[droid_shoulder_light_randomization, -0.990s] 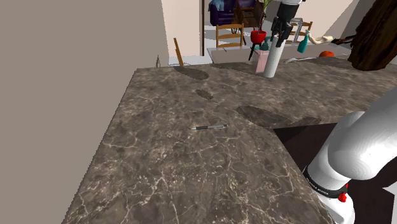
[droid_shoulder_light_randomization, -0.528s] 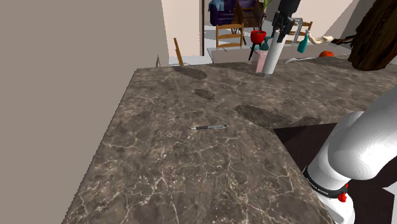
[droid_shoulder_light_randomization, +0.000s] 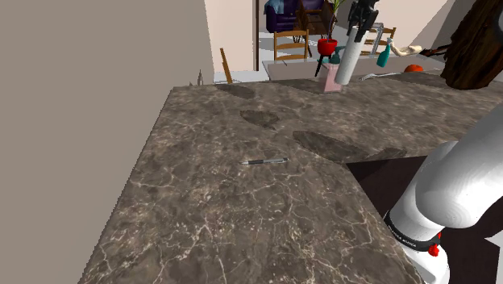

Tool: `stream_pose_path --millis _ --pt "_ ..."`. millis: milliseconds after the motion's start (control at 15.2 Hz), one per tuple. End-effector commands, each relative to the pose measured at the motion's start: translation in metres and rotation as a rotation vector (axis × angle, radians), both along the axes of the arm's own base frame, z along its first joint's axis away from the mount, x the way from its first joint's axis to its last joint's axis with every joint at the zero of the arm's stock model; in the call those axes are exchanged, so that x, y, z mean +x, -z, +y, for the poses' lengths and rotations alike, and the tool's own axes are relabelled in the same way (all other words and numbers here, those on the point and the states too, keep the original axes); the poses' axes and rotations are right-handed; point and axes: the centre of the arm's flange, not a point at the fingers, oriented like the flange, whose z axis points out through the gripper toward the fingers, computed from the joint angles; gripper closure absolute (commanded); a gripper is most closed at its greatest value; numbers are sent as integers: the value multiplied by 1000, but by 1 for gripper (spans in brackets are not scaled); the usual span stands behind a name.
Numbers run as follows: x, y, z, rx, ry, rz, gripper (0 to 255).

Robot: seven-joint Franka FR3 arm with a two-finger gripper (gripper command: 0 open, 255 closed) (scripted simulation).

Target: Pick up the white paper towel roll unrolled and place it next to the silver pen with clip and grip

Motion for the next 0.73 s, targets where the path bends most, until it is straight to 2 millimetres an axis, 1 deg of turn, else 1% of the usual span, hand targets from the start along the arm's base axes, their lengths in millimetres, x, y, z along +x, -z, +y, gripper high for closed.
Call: stream_pose_path --millis 0,132,660 --pt "1 -12 0 0 0 0 255" --pt "1 -19 0 0 0 0 255" --pt "-27 -19 101 0 0 0 255"
